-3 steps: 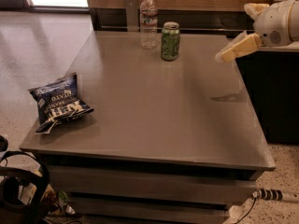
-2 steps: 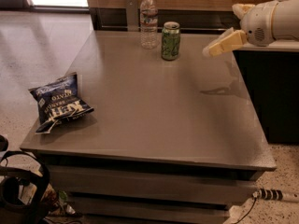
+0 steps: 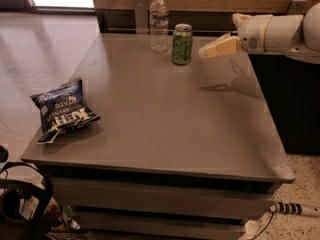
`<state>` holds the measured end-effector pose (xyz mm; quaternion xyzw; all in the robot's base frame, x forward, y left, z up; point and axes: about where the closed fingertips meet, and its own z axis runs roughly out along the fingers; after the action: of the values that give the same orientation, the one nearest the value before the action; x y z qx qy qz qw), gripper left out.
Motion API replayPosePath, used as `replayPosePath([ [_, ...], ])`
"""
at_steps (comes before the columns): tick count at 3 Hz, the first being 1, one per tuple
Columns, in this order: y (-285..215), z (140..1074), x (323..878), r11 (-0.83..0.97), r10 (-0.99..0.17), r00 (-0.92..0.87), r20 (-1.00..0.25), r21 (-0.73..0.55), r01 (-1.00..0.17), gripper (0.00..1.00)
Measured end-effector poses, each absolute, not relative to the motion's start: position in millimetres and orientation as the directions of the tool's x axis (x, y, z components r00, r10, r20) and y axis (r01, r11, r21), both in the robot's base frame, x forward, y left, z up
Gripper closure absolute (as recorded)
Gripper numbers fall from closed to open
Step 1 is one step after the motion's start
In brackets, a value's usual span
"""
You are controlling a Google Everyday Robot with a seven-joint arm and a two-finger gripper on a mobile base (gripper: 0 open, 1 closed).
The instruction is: Move green can near blue chip bag
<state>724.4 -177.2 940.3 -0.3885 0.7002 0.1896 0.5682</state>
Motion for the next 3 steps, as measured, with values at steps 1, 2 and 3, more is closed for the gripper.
replayPosePath([
  [1, -169.1, 922.9, 749.3, 0.638, -0.262, -0.063, -0.963, -0.123, -0.76, 0.0],
  [2, -167.9, 896.7, 778.7, 0.653, -0.184, -0.096, -0.978, -0.049, -0.756, 0.0],
  [3, -165.8, 884.9, 792.9, 0.655, -0.148, -0.11, -0.983, -0.014, -0.755, 0.0],
])
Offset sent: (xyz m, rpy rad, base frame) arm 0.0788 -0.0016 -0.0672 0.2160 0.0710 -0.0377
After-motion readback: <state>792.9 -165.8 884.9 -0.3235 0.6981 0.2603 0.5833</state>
